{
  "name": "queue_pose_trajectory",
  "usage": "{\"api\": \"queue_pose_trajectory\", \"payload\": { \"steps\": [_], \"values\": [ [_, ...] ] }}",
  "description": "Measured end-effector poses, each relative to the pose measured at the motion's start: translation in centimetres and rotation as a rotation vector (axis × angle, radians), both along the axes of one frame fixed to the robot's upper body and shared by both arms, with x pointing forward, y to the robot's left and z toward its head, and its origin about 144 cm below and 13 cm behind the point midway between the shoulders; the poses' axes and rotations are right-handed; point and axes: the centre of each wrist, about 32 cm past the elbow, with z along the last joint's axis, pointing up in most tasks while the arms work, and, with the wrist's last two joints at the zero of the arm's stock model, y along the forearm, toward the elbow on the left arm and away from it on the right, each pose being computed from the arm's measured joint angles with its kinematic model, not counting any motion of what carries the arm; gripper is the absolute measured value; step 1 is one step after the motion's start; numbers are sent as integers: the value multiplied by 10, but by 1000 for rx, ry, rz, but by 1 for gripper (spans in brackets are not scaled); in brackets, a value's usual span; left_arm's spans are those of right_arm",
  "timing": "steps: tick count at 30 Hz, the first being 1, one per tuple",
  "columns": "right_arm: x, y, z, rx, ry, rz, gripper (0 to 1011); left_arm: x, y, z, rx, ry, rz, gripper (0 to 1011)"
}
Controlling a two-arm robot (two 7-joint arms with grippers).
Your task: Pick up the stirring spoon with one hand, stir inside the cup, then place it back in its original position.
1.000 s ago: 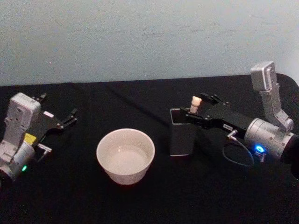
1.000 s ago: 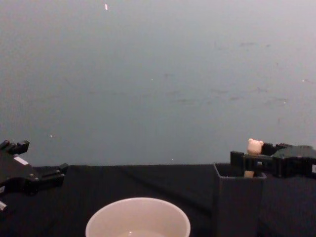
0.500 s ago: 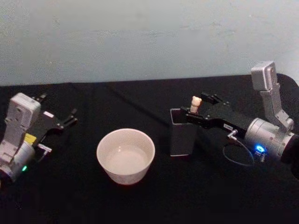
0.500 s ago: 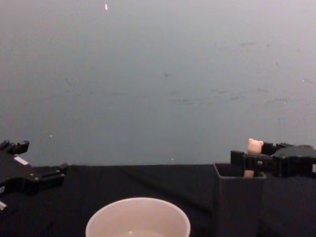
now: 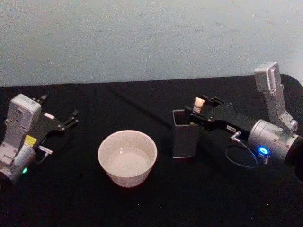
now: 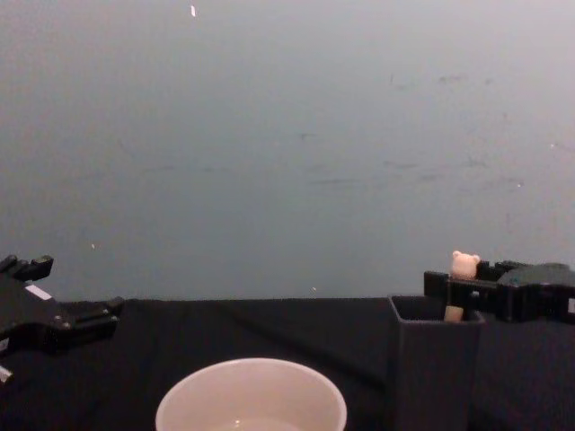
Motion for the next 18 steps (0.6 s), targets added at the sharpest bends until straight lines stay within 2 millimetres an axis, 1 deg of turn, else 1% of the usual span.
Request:
{"api": "queue_pose_trajectory", "payload": {
  "steps": [1, 2, 3, 5, 6, 7, 9, 11, 12, 15, 16, 17, 18],
  "values": [
    [0, 0, 0, 0, 0, 0, 746, 0, 0, 0, 0, 0, 0, 1001],
    [0, 0, 0, 0, 0, 0, 733, 0, 0, 0, 0, 0, 0, 1001],
    [0, 0, 0, 0, 0, 0, 690, 0, 0, 0, 0, 0, 0, 1001],
    [0, 0, 0, 0, 0, 0, 650, 0, 0, 0, 0, 0, 0, 1001],
    [0, 0, 0, 0, 0, 0, 593, 0, 0, 0, 0, 0, 0, 1001],
    [0, 0, 0, 0, 0, 0, 593, 0, 0, 0, 0, 0, 0, 1001],
    [0, 0, 0, 0, 0, 0, 487, 0, 0, 0, 0, 0, 0, 1001],
    [0, 0, 0, 0, 0, 0, 448, 0, 0, 0, 0, 0, 0, 1001],
    [0, 0, 0, 0, 0, 0, 388, 0, 0, 0, 0, 0, 0, 1001],
    [0, 0, 0, 0, 0, 0, 333, 0, 0, 0, 0, 0, 0, 1001],
    [0, 0, 0, 0, 0, 0, 285, 0, 0, 0, 0, 0, 0, 1001],
    [0, 0, 0, 0, 0, 0, 272, 0, 0, 0, 0, 0, 0, 1002],
    [0, 0, 0, 0, 0, 0, 233, 0, 0, 0, 0, 0, 0, 1001]
  ]
}}
